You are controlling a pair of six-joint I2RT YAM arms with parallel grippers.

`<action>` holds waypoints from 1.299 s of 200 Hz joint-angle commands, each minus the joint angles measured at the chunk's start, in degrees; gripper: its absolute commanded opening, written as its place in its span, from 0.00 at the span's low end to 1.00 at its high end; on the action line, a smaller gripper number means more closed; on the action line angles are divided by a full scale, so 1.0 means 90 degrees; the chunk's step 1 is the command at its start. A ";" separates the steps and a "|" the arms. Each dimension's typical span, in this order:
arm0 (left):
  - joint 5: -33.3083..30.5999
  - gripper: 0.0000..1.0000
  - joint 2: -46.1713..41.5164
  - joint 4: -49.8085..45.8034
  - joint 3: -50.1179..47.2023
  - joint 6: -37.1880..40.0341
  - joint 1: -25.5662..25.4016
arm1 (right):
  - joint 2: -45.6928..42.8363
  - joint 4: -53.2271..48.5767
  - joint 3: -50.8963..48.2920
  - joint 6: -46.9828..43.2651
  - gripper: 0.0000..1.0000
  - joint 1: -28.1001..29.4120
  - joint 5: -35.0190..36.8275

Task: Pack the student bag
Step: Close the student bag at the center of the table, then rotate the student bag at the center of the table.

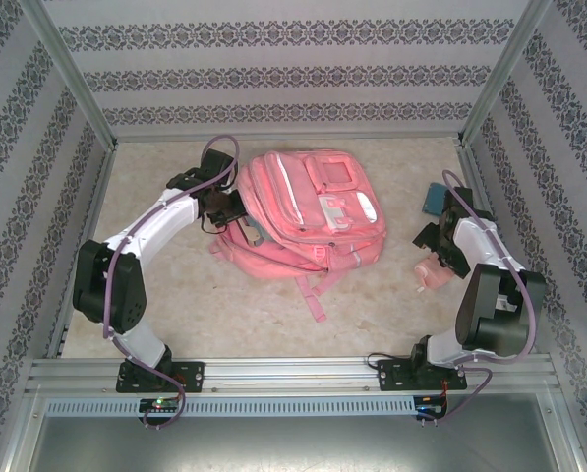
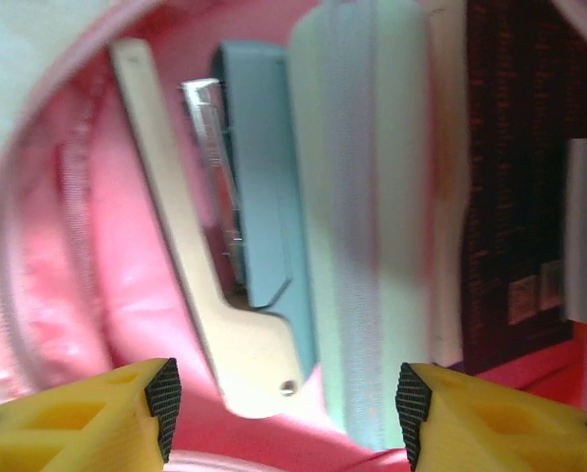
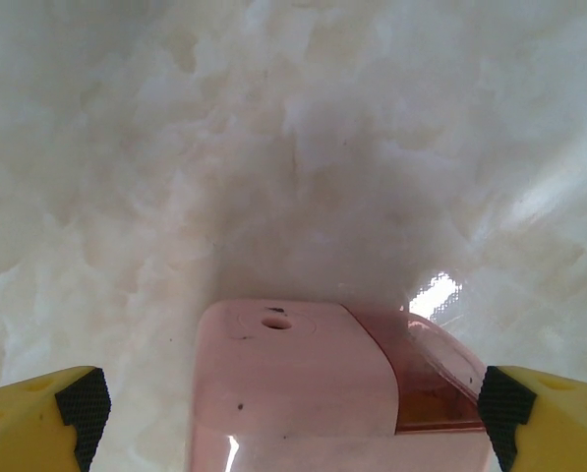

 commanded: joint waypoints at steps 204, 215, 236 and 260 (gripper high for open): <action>0.0452 0.51 0.3860 -0.1548 0.4063 0.2623 0.0262 | 0.1327 0.1228 0.0871 0.1102 0.54 0.3657 -0.1015; 0.0406 0.50 0.3399 -0.1225 0.3255 0.2559 0.0267 | 0.1584 0.1212 0.1197 0.0949 0.53 0.3641 -0.0963; 0.0350 0.49 0.2575 -0.0837 0.1891 0.2377 0.0253 | 0.2120 0.1151 0.1936 0.0622 0.53 0.3622 -0.1014; 0.0510 0.49 0.1786 -0.0368 0.0470 0.2033 0.0136 | 0.2833 0.0962 0.2916 0.0318 0.53 0.3602 -0.1076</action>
